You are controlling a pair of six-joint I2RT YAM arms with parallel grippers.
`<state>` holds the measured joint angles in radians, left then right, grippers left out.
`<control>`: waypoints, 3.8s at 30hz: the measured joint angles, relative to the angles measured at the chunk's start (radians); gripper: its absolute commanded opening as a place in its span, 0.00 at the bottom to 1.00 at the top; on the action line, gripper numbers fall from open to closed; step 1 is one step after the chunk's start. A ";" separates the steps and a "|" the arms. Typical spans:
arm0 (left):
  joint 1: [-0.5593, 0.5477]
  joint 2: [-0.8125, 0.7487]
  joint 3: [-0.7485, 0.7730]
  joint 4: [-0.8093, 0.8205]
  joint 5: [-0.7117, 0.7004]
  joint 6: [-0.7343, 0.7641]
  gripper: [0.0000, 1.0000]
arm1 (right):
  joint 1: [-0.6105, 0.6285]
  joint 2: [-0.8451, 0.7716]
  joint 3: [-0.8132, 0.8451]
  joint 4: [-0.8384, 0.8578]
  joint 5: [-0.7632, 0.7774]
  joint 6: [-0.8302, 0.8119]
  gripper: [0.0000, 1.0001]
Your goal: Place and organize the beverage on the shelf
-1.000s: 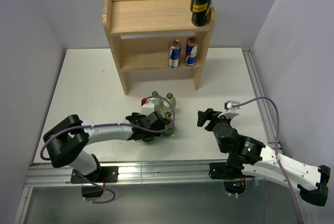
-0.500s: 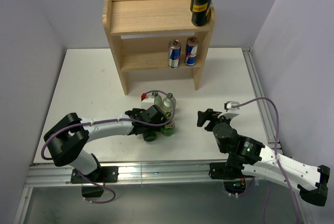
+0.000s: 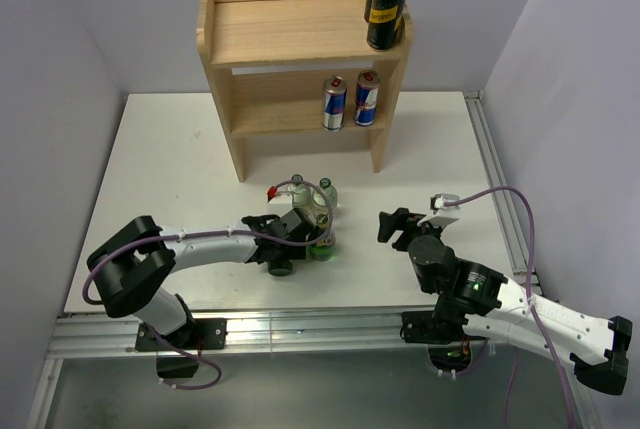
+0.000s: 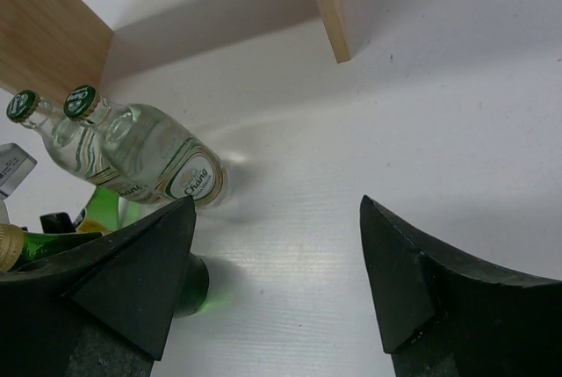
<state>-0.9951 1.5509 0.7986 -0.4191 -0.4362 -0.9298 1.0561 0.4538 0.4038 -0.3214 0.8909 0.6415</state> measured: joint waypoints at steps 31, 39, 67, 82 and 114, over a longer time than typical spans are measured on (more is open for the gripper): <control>-0.076 -0.122 -0.004 -0.283 -0.114 -0.199 0.00 | 0.000 0.007 0.000 0.001 0.000 -0.004 0.82; -0.075 -0.346 0.046 -0.448 -0.314 -0.248 0.00 | 0.000 0.009 0.000 0.006 0.001 -0.004 0.82; 0.175 -0.166 0.885 0.716 -0.317 1.160 0.01 | 0.000 0.034 0.000 0.022 0.006 -0.011 0.82; 0.500 0.254 1.366 0.387 -0.081 1.092 0.00 | 0.000 0.016 0.000 0.022 0.007 -0.011 0.82; 0.568 -0.021 0.815 0.784 0.070 0.856 0.00 | 0.000 0.021 0.000 0.021 0.014 -0.007 0.82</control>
<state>-0.4274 1.5295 1.6138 0.3649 -0.3660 -0.0738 1.0561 0.4744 0.4034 -0.3004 0.9051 0.6346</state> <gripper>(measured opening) 0.732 0.822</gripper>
